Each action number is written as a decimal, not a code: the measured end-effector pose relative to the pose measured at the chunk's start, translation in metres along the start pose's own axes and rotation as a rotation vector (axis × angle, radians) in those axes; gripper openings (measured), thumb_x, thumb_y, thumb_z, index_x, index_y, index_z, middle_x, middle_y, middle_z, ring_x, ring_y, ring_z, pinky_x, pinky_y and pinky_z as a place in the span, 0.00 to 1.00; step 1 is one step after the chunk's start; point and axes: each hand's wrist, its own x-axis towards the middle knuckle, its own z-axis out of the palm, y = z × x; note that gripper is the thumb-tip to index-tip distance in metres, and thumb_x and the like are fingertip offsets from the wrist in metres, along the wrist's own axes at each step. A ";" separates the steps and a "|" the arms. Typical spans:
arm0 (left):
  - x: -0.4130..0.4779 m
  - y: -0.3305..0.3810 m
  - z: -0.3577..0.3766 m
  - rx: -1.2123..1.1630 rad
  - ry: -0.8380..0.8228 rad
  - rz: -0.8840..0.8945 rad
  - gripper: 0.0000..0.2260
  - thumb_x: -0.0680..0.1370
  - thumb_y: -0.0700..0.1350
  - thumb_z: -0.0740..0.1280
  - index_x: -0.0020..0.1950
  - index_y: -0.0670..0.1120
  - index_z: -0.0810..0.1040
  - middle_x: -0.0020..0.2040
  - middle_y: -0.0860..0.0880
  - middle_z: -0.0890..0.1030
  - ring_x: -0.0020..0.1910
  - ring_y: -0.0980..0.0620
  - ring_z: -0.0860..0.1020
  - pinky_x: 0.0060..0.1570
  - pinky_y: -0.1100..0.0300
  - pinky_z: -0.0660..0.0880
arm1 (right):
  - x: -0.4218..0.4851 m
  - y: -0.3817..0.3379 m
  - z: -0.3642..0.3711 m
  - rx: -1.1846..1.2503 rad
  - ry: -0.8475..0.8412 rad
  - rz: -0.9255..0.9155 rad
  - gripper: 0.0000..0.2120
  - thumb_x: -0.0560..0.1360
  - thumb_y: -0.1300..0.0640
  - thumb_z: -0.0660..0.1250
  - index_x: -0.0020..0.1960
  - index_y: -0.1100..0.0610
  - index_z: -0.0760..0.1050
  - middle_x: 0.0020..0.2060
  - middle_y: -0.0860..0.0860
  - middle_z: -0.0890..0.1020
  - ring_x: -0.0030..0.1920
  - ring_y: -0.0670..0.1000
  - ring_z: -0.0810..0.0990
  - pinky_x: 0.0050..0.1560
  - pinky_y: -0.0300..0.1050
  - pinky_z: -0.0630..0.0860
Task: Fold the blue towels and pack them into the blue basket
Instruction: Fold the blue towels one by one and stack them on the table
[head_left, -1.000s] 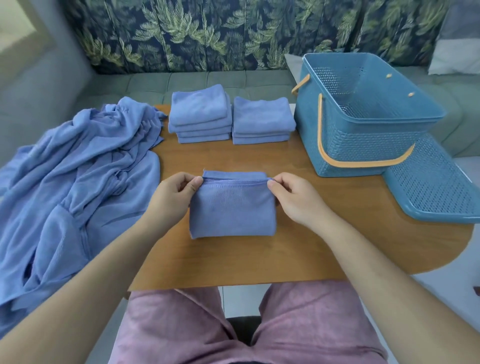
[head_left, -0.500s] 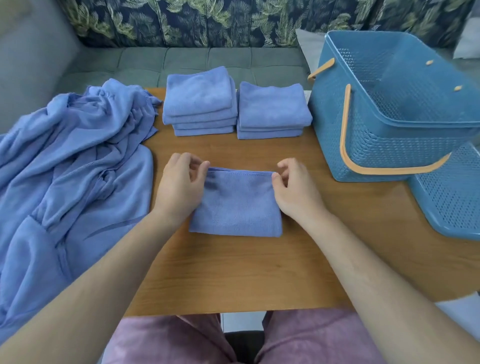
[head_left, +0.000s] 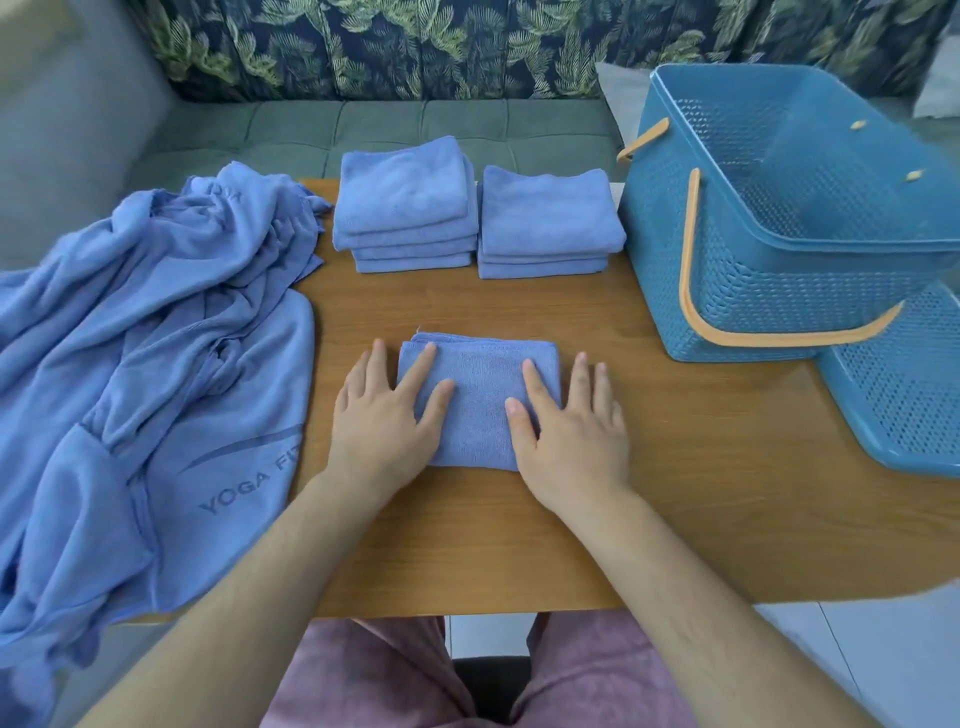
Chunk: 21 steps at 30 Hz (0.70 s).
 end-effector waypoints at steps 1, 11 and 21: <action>-0.006 0.002 -0.003 0.039 0.065 -0.008 0.24 0.81 0.64 0.55 0.77 0.63 0.62 0.76 0.45 0.65 0.75 0.44 0.61 0.71 0.46 0.62 | -0.002 -0.003 -0.001 -0.001 0.012 0.007 0.28 0.83 0.38 0.47 0.81 0.44 0.54 0.80 0.61 0.56 0.80 0.63 0.50 0.77 0.58 0.53; -0.002 0.008 -0.032 -0.550 -0.140 -0.114 0.19 0.77 0.44 0.71 0.67 0.56 0.78 0.62 0.51 0.75 0.55 0.57 0.74 0.49 0.69 0.67 | -0.007 -0.010 -0.017 0.671 0.066 -0.057 0.29 0.80 0.62 0.61 0.79 0.49 0.62 0.74 0.43 0.63 0.61 0.37 0.68 0.57 0.31 0.67; 0.112 0.084 -0.107 -0.614 0.001 0.130 0.22 0.77 0.40 0.65 0.69 0.55 0.77 0.53 0.51 0.77 0.39 0.60 0.74 0.36 0.71 0.68 | 0.112 0.002 -0.134 0.444 0.305 -0.074 0.30 0.78 0.64 0.59 0.80 0.54 0.59 0.76 0.52 0.62 0.72 0.56 0.67 0.67 0.52 0.69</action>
